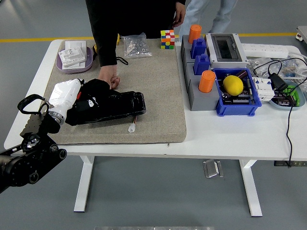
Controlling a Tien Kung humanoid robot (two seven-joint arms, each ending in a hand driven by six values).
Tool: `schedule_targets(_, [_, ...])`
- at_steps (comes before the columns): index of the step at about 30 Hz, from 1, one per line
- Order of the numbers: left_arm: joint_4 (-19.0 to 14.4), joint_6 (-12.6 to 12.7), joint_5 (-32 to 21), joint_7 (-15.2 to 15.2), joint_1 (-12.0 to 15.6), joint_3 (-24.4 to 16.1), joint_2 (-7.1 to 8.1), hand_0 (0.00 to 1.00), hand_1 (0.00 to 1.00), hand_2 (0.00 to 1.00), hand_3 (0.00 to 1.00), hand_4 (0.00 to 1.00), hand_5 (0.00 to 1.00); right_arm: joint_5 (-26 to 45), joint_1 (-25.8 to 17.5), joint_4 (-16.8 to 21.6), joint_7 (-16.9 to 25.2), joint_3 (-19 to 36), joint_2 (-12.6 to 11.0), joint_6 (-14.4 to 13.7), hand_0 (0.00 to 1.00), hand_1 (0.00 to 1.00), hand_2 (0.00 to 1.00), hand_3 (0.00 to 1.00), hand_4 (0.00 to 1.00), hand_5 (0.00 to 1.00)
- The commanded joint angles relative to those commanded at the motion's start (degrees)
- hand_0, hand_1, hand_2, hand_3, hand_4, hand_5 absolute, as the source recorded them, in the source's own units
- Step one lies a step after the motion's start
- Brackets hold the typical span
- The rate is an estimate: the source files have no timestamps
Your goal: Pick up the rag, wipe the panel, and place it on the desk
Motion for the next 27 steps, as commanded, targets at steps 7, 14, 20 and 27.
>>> schedule_targets(7, [0.30, 0.18, 0.64, 0.05, 0.45, -1.77, 0.80, 0.208, 0.112, 0.456, 0.380, 0.265, 0.002, -0.23, 0.01, 0.00, -0.13, 0.49, 0.03, -0.01, 0.722, 0.647, 0.682, 0.585, 0.972, 0.560])
schedule_targets(14, [1.03, 0.26, 0.81, 0.14, 0.86, -2.53, 1.36, 0.208, 0.112, 0.457, 0.380, 0.264, 0.002, -0.47, 0.04, 0.00, -0.19, 0.85, 0.19, -0.02, 0.723, 0.647, 0.682, 0.586, 0.971, 0.560])
schedule_targets(20, [1.04, 0.33, 0.90, 0.16, 1.05, -2.97, 1.81, 0.210, 0.112, 0.457, 0.381, 0.265, 0.002, -0.73, 0.19, 0.00, -0.33, 1.20, 0.25, -0.07, 0.723, 0.646, 0.682, 0.586, 0.971, 0.560])
schedule_targets(27, [0.65, 0.27, 0.89, 0.33, 0.29, -2.68, 0.99, 0.209, 0.112, 0.456, 0.381, 0.266, 0.002, -0.33, 0.53, 0.00, -0.36, 0.75, 0.08, -0.09, 0.723, 0.646, 0.681, 0.586, 0.972, 0.560])
